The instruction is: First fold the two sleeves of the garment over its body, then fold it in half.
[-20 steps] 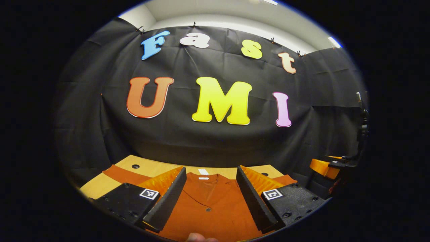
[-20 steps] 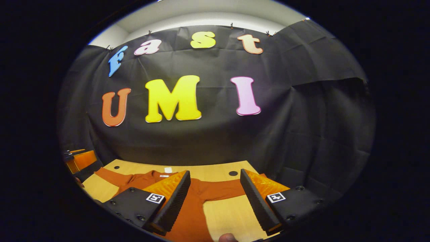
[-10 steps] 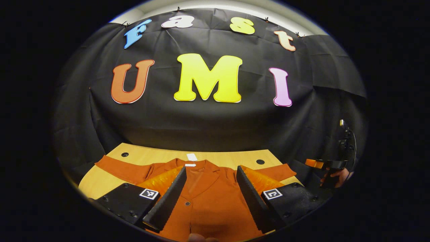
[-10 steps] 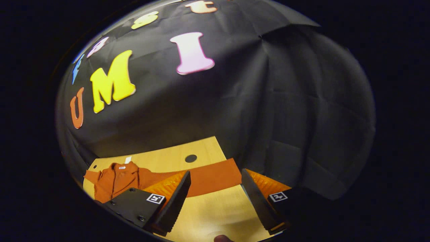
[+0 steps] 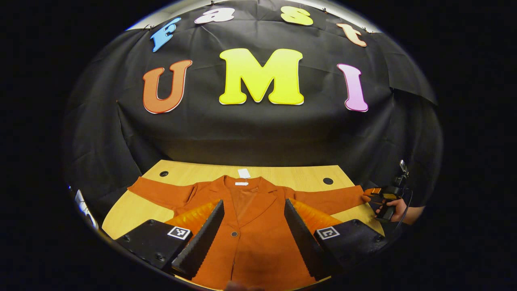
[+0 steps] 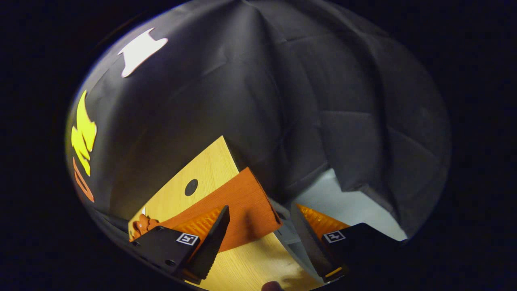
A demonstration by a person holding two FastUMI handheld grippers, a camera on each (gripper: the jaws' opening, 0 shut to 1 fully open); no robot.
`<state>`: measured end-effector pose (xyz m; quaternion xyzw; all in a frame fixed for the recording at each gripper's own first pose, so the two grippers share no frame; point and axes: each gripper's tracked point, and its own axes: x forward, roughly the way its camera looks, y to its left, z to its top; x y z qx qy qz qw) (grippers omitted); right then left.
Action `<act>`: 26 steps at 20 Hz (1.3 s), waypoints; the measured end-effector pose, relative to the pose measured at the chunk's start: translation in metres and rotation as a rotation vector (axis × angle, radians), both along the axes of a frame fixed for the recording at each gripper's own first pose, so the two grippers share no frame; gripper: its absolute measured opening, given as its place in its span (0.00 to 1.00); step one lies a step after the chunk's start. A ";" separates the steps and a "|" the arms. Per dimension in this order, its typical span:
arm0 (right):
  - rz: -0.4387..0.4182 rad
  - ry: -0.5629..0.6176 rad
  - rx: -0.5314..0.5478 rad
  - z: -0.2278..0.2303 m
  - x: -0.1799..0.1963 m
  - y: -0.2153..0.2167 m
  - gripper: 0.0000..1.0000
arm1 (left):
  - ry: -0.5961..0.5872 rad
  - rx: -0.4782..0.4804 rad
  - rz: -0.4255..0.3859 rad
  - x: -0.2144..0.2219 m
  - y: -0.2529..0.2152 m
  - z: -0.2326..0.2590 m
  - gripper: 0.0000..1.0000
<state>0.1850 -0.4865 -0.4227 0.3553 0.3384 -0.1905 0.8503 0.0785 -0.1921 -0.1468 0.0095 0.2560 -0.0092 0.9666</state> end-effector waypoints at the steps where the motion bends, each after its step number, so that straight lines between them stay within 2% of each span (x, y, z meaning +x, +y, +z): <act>1: -0.018 -0.001 0.051 -0.005 0.003 0.006 0.95 | 0.007 0.007 0.001 0.000 0.000 0.000 0.97; 3: -0.027 0.000 0.116 -0.013 0.004 0.013 0.99 | 0.004 0.023 -0.003 0.001 -0.001 0.002 0.97; 4: -0.024 0.016 0.132 -0.018 0.004 0.017 0.95 | 0.001 0.030 -0.007 0.001 -0.002 0.003 0.97; 5: -0.020 0.024 0.118 -0.018 0.005 0.017 0.95 | -0.003 0.037 -0.013 0.002 -0.002 0.005 0.97; 6: -0.014 0.043 0.099 -0.016 0.004 0.015 0.88 | -0.005 0.047 -0.018 0.001 -0.003 0.007 0.97; 7: -0.016 0.064 0.068 -0.015 0.001 0.011 0.87 | -0.010 0.053 -0.023 0.000 -0.003 0.008 0.97; 10: -0.049 0.100 0.018 -0.011 -0.006 0.000 0.36 | -0.017 0.045 -0.020 -0.001 -0.002 0.008 0.97; 11: -0.051 0.105 0.010 -0.013 -0.008 0.002 0.32 | -0.016 0.038 -0.014 -0.002 -0.002 0.009 0.97; 12: -0.052 0.110 0.003 -0.004 -0.011 -0.003 0.21 | -0.015 0.031 -0.006 -0.005 0.001 0.009 0.97; 14: -0.047 0.103 0.012 0.006 -0.011 -0.002 0.11 | -0.015 0.024 0.006 -0.009 0.009 0.013 0.97; 16: -0.025 0.057 0.051 0.028 -0.005 0.014 0.09 | -0.026 0.026 0.012 -0.013 0.019 0.017 0.97; 21: 0.052 -0.075 0.009 0.128 0.012 0.046 0.11 | -0.046 -0.030 0.031 -0.020 0.051 0.015 0.97; 24: 0.123 -0.145 -0.056 0.193 0.030 0.088 0.10 | -0.077 -0.038 0.032 -0.022 0.081 0.016 0.98; 26: 0.188 -0.178 -0.108 0.232 0.044 0.133 0.10 | -0.111 -0.034 0.005 -0.022 0.103 0.019 0.97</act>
